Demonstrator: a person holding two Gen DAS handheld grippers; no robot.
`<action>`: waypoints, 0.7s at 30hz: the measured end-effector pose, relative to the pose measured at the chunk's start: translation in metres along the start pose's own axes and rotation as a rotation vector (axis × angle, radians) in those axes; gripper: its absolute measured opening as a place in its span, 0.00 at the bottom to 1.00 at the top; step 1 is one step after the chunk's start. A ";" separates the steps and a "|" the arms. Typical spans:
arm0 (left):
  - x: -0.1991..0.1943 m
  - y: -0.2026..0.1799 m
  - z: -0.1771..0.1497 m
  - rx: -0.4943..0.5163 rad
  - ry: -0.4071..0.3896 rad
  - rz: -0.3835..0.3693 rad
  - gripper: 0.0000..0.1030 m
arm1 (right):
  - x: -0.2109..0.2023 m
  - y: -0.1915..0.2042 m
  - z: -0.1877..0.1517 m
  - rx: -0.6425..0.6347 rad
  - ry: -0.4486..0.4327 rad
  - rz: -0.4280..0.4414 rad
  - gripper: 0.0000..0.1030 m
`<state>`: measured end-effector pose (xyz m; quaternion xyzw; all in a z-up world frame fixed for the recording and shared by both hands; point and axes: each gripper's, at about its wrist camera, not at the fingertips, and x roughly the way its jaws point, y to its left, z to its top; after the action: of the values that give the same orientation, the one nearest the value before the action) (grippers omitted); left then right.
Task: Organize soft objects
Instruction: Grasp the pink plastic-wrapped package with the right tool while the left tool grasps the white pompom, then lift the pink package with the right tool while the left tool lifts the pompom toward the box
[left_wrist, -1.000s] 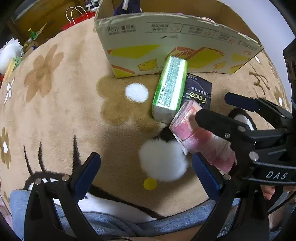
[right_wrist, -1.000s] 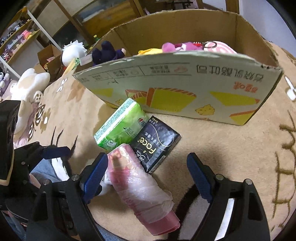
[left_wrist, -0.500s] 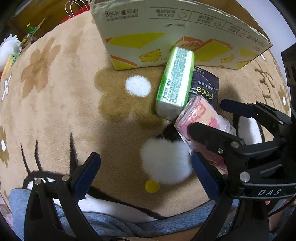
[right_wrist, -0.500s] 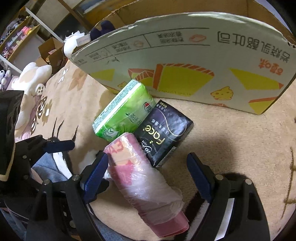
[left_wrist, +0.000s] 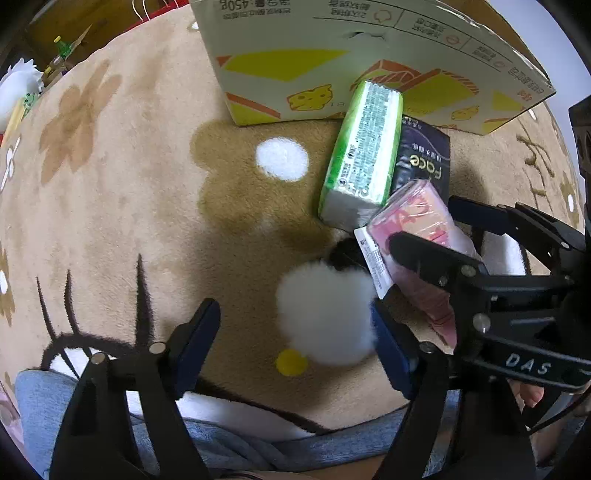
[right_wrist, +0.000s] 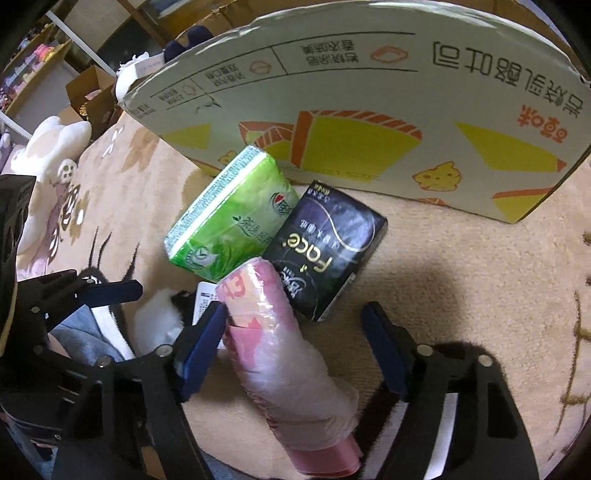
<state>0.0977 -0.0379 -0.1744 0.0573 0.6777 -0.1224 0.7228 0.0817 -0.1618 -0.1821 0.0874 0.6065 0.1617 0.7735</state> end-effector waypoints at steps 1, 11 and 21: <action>0.001 -0.001 0.000 0.003 0.000 0.002 0.71 | -0.001 -0.001 0.000 0.002 0.000 -0.006 0.70; 0.003 -0.004 -0.002 0.016 -0.017 -0.025 0.33 | -0.006 -0.011 -0.002 0.041 0.010 -0.005 0.57; -0.014 -0.010 -0.005 0.031 -0.088 -0.068 0.17 | -0.012 -0.016 -0.009 0.071 0.020 0.034 0.21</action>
<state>0.0896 -0.0450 -0.1596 0.0396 0.6447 -0.1597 0.7465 0.0727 -0.1812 -0.1791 0.1235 0.6180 0.1542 0.7610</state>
